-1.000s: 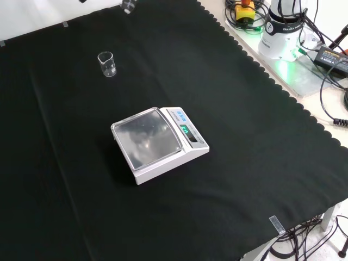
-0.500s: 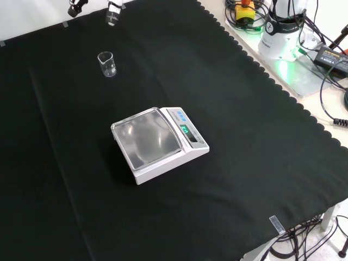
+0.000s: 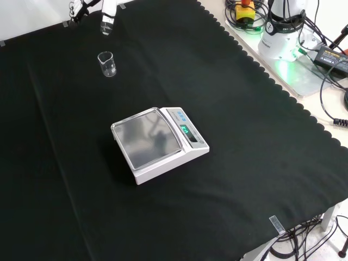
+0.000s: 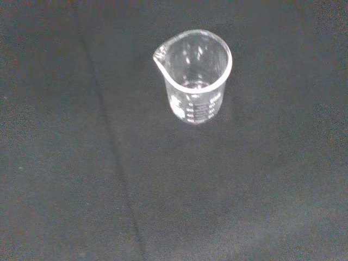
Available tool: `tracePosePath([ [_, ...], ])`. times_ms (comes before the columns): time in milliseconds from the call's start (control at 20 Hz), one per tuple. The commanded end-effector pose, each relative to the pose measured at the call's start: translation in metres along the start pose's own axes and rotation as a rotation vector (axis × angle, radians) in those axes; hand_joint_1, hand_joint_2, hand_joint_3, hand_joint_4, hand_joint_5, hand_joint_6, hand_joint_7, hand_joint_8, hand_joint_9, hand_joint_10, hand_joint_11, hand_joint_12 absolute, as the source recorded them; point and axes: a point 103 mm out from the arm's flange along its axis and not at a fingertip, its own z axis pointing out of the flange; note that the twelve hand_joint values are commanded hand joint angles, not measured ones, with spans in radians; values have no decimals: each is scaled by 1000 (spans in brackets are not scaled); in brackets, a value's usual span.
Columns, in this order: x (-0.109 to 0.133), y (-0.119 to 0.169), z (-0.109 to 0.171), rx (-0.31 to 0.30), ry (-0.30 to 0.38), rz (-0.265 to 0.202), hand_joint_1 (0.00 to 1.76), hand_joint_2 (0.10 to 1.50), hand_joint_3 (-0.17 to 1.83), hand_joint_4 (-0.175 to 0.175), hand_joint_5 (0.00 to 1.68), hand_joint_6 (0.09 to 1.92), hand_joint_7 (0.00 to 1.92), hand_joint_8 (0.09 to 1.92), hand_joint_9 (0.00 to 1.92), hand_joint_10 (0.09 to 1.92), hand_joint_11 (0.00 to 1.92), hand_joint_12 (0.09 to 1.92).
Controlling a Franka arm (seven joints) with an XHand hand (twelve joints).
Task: Pick up the beaker.
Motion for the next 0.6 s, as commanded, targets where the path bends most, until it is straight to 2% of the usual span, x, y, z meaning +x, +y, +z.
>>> tracePosePath([
  [50, -6, 20, 24, 62, 34, 26, 367, 746, -18, -59, 355, 104, 95, 791, 0, 821, 117, 1518],
  [100, -7, 23, 27, 69, 39, 23, 367, 746, -18, -59, 355, 104, 95, 791, 0, 822, 117, 1518],
  [150, -10, 25, 30, 70, 90, 25, 367, 746, -18, -59, 355, 103, 95, 792, 0, 823, 117, 1518],
  [200, -13, 28, 33, 78, 101, 25, 366, 746, -18, -59, 355, 103, 96, 792, 0, 824, 117, 1518],
  [400, -19, 38, 44, 106, 93, 31, 367, 746, -17, -60, 354, 101, 96, 793, 0, 827, 118, 1519],
  [600, -16, 47, 54, 133, 71, 5, 367, 746, -17, -60, 354, 99, 97, 795, 0, 830, 119, 1519],
])
